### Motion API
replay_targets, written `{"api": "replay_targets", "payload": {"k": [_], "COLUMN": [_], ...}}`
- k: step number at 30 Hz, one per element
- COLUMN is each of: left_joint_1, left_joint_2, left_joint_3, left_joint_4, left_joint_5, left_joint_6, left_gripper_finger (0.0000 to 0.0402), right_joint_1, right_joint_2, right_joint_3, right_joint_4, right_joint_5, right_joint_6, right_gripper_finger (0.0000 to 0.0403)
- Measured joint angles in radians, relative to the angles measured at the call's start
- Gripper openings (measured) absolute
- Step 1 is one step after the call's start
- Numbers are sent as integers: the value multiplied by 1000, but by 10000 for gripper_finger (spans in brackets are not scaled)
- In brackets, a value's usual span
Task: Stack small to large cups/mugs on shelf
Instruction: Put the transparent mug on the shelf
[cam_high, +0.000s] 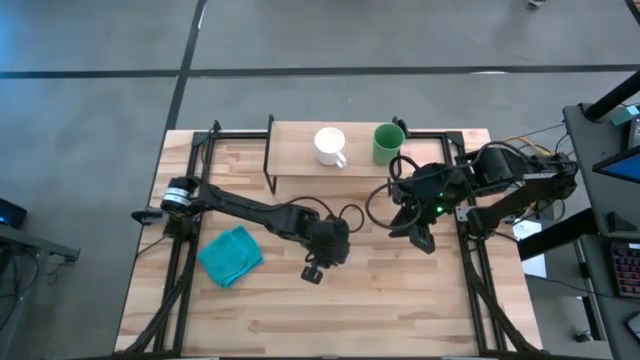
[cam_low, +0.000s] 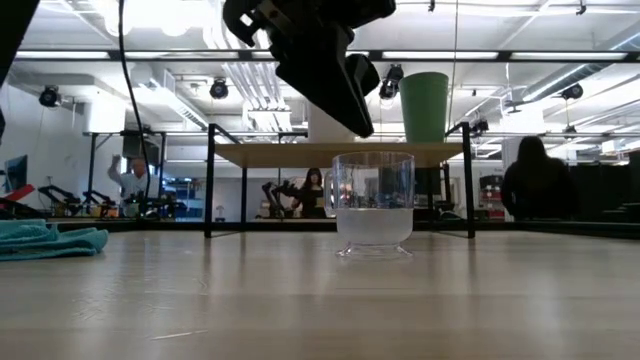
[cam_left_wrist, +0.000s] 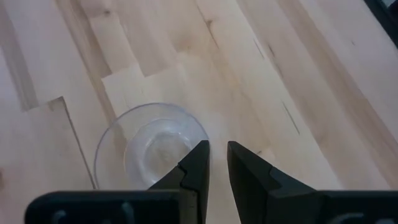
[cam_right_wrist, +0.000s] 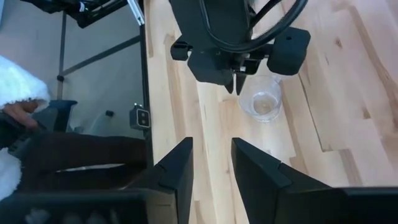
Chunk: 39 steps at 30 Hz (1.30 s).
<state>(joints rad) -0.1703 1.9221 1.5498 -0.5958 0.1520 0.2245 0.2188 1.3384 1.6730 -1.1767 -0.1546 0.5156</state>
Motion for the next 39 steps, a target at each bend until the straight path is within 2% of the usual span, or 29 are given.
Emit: {"api": "replay_targets", "payload": {"k": [35, 39], "left_joint_1": [13, 14], "left_joint_2": [35, 35], "left_joint_3": [-20, -20], "left_joint_4": [-2, 2], "left_joint_5": [0, 0], "left_joint_6": [53, 52], "left_gripper_finger": [43, 26], "right_joint_1": [0, 0], "right_joint_2": [-2, -2], "right_joint_3": [0, 0], "right_joint_4": [1, 2], "right_joint_5": [-1, -1], "right_joint_6": [0, 0], "right_gripper_finger": [105, 106]}}
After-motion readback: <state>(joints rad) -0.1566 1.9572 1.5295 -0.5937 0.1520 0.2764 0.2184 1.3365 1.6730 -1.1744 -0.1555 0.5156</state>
